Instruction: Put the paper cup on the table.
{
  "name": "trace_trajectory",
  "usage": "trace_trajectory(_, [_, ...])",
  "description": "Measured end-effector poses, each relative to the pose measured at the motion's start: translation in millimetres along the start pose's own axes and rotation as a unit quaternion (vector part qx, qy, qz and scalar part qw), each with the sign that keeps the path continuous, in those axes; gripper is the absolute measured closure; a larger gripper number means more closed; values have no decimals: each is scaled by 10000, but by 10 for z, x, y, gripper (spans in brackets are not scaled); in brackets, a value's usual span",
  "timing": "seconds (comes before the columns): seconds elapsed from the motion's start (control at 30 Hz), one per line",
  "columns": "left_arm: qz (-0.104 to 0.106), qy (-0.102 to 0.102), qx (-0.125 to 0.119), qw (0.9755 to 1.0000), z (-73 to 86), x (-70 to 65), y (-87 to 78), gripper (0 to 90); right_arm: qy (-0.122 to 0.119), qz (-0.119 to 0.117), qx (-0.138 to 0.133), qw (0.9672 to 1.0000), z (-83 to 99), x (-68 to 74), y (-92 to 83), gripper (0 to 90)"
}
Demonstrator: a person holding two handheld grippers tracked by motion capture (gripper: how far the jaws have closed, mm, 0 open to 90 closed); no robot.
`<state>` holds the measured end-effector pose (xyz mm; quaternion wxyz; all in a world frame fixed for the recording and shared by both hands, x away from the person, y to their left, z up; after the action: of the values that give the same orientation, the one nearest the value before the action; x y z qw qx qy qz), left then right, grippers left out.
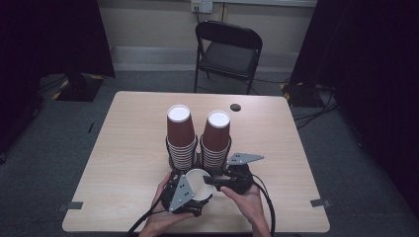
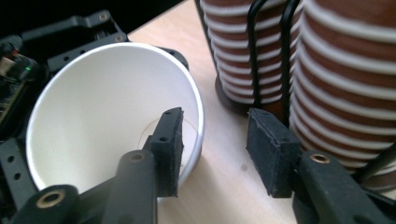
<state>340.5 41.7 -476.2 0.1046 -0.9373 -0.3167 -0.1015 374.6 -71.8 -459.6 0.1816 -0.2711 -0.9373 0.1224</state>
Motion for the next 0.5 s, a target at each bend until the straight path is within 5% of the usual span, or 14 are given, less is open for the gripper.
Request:
trace_trajectory(0.13, [-91, -562, -258, 9980, 9, 90, -58, 83, 45, -19, -510, 9987, -49, -17, -108, 436])
trace_trajectory(0.27, [-224, -664, -271, 9972, 23, 153, -92, 82, -18, 57, -828, 9966, -81, -30, -187, 392])
trace_trajectory(0.33, [-265, -730, -295, 9965, 24, 186, -121, 82, -41, 214, -1172, 9929, -103, -72, -259, 349])
trace_trajectory(0.5, [-350, -885, -350, 9948, 22, 242, -219, 84, 9, 371, -1489, 9882, -71, -123, -324, 280])
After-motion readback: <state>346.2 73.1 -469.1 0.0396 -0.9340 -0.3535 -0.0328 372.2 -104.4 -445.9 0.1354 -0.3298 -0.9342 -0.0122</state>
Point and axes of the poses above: each handheld gripper's, and its own axes: y roughly forward along the jaws, z roughly out of its underside, x roughly to its left, the point moved 7 cm from there along y, roughly forward along the jaws, and after that the axes turned 11 degrees about -x, right-handed, at the moved point
